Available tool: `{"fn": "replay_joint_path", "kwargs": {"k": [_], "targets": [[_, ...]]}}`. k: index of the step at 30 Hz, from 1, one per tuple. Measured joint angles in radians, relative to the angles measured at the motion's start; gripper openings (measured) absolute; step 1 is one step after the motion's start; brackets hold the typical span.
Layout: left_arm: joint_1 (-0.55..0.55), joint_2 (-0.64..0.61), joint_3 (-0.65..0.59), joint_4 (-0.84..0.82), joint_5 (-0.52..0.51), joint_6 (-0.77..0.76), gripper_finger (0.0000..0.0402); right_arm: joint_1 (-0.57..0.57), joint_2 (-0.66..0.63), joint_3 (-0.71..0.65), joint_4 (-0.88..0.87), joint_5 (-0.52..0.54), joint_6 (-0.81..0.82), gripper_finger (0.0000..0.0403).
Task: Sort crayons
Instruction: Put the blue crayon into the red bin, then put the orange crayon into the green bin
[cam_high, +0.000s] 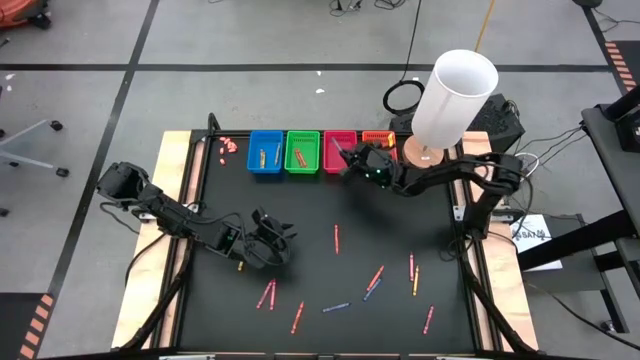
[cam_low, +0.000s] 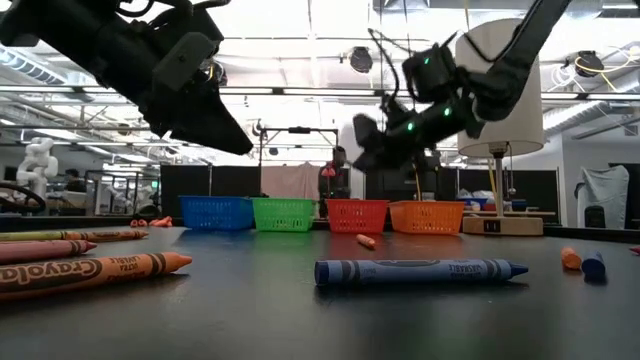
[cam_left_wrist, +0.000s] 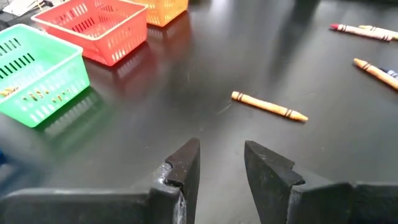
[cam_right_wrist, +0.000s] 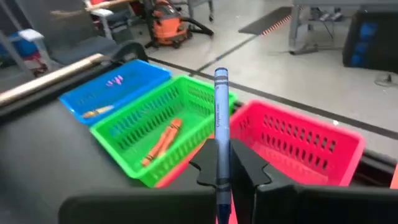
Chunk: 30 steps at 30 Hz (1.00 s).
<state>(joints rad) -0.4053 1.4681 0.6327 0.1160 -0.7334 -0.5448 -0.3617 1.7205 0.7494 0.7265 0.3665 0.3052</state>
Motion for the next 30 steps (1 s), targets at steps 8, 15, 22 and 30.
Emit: {"fn": "replay_joint_path", "kwargs": {"k": [8, 15, 22, 30], "targets": [[0.0, 0.0, 0.0, 0.018, 0.001, 0.001, 0.0125, -0.028, 0.104, 0.001, 0.093, 0.113, 0.129, 0.0014], [-0.002, 0.0, 0.0, 0.018, 0.006, 0.001, 0.0125, -0.063, 0.123, 0.008, 0.093, 0.058, 0.206, 0.0075], [-0.002, 0.0, 0.0, 0.014, 0.031, 0.0, 0.0125, -0.039, 0.108, 0.008, 0.126, 0.048, 0.186, 0.0121], [-0.003, -0.009, 0.001, -0.131, 0.158, -0.077, 0.0125, 0.094, -0.056, 0.008, -0.009, -0.151, -0.006, 0.0134]]}}
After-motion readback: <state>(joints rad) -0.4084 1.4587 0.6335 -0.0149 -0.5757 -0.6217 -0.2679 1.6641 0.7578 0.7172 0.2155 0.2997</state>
